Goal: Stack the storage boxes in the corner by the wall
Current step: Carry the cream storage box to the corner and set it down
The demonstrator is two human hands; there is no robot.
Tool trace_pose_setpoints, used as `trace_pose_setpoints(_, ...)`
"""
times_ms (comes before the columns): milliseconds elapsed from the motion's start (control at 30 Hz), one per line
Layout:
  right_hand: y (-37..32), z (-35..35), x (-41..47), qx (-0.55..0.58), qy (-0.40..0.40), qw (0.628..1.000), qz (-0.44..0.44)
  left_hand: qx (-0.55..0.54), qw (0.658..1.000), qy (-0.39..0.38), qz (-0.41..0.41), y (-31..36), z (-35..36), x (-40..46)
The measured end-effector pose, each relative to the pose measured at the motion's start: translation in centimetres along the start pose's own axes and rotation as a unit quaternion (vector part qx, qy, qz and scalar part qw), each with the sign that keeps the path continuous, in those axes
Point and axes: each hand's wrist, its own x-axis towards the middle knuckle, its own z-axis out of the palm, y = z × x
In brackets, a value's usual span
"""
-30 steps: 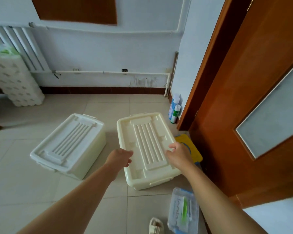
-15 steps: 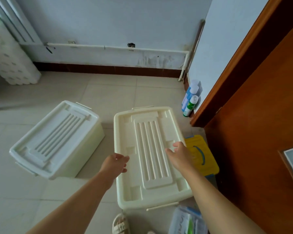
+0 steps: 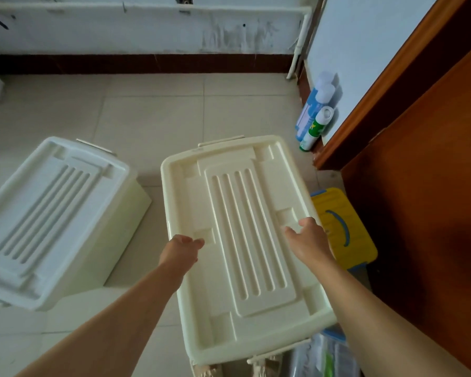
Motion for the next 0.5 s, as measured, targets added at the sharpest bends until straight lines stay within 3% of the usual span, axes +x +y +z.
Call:
trace_pose_setpoints(233,3.1,3.3,7.7,-0.037,0.045,0.997,0.053,0.06,0.991,0.117,0.008,-1.2,3.5,6.7)
trace_pose_setpoints(500,6.3,5.1,14.4,-0.122,0.133,0.983,0.021,0.138,0.959,0.247,-0.028,-3.7,6.4,12.6)
